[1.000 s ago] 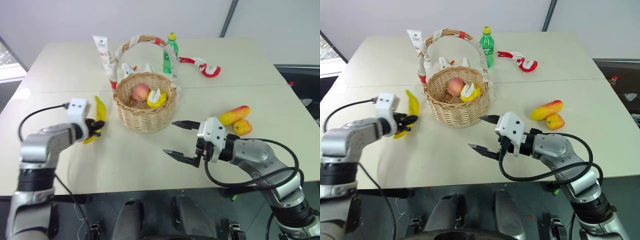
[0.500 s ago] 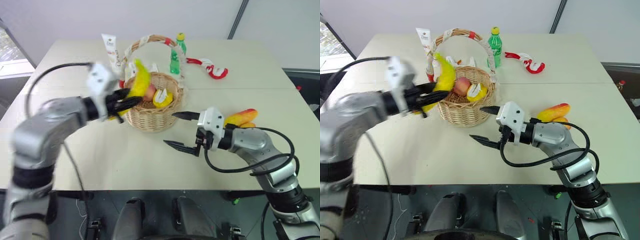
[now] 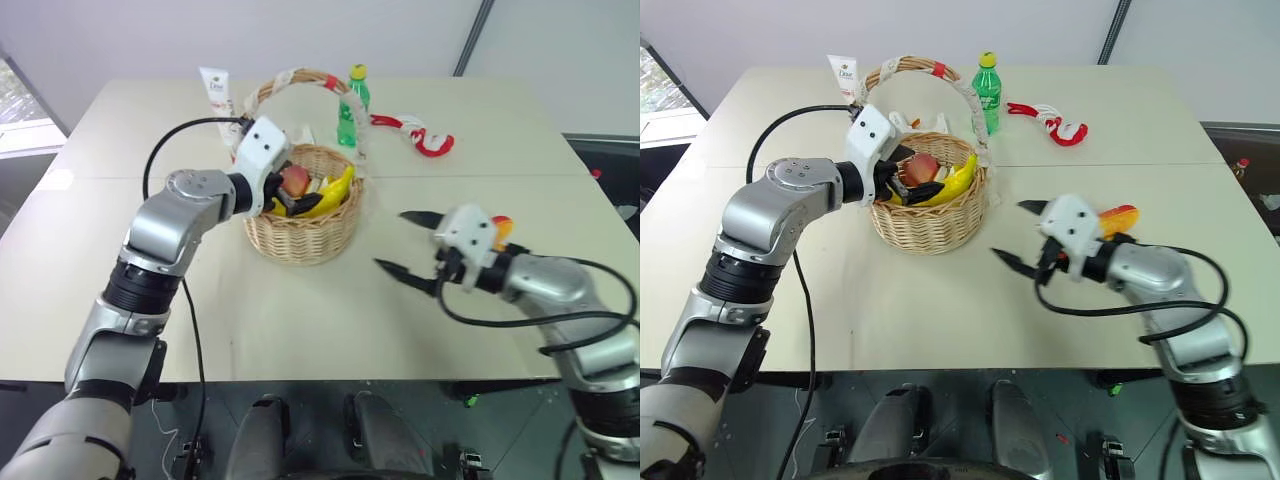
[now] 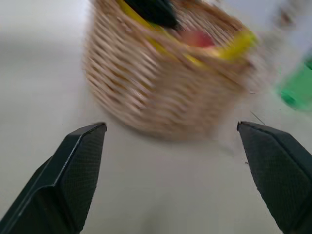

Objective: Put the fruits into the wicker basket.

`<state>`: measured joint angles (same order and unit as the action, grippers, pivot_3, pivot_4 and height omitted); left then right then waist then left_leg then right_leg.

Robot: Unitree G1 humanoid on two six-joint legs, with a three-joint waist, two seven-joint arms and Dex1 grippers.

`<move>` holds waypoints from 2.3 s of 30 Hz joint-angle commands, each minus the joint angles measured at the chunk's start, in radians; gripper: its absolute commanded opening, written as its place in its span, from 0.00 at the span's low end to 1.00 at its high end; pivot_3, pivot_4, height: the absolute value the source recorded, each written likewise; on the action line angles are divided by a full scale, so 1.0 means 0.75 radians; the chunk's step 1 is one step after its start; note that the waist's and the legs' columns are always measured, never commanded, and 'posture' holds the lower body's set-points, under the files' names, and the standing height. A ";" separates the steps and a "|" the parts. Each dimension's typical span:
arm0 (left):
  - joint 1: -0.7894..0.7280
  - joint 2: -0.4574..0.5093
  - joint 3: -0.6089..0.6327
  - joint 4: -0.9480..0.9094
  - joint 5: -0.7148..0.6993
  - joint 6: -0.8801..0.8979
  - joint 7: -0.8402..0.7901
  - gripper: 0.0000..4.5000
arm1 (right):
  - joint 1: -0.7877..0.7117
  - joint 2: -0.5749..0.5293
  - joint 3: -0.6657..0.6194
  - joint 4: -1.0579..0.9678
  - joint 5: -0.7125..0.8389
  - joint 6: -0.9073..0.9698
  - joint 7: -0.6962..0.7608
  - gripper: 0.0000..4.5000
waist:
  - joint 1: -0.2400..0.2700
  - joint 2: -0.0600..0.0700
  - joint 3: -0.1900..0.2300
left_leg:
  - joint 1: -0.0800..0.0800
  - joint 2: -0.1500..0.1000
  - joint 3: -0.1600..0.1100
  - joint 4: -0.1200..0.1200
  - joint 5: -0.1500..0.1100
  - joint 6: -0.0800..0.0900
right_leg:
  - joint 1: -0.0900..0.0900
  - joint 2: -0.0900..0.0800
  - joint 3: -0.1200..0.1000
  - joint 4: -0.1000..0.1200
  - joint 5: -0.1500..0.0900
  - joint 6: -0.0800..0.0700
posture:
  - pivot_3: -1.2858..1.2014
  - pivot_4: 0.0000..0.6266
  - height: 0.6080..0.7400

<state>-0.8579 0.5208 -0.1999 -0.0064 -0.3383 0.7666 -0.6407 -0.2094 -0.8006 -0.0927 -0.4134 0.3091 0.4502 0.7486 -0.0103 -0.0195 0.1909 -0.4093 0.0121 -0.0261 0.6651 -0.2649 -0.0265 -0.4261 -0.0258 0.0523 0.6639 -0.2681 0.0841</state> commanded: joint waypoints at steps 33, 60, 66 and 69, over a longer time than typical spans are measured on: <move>0.329 0.002 0.024 -0.495 -0.139 -0.209 -0.320 1.00 | 0.297 -0.135 -0.265 0.264 -0.183 -0.189 0.034 0.44 | -0.009 0.002 -0.001 | 0.005 0.001 0.006 0.000 0.000 0.000 | 0.004 0.002 0.004 0.000 0.000 0.001 | 0.52 0.24 1.00; 0.747 0.149 0.507 -0.639 -0.350 -0.153 -0.094 1.00 | -0.761 0.659 0.465 0.480 -0.315 -0.219 -0.201 0.98 | -0.013 0.000 0.000 | 0.000 0.004 -0.002 -0.001 0.001 -0.003 | -0.003 -0.002 0.001 0.002 0.001 -0.001 | 0.52 0.24 1.00; 0.710 0.121 0.429 -0.627 -0.357 -0.163 -0.119 1.00 | -0.558 0.324 0.245 0.136 -0.167 -0.149 0.033 0.98 | 0.006 0.000 0.000 | 0.000 0.003 -0.003 -0.001 0.001 -0.002 | -0.001 -0.003 0.000 0.001 0.001 -0.001 | 0.52 0.24 1.00; 0.679 0.111 0.349 -0.635 -0.334 -0.180 -0.148 1.00 | -0.386 0.067 0.099 0.034 -0.122 -0.088 0.163 0.98 | 0.003 0.000 0.000 | 0.000 0.002 -0.004 -0.001 0.000 -0.001 | 0.001 -0.004 -0.001 -0.002 0.001 -0.001 | 0.52 0.24 1.00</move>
<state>-0.3278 0.6070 0.0905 -0.4534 -0.5846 0.6487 -0.7358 -0.5288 -0.6996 0.0539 -0.3206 0.1868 0.3673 0.8200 -0.0078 -0.0194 0.1911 -0.4086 0.0127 -0.0286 0.6643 -0.2647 -0.0270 -0.4240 -0.0291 0.0515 0.6628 -0.2678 0.0832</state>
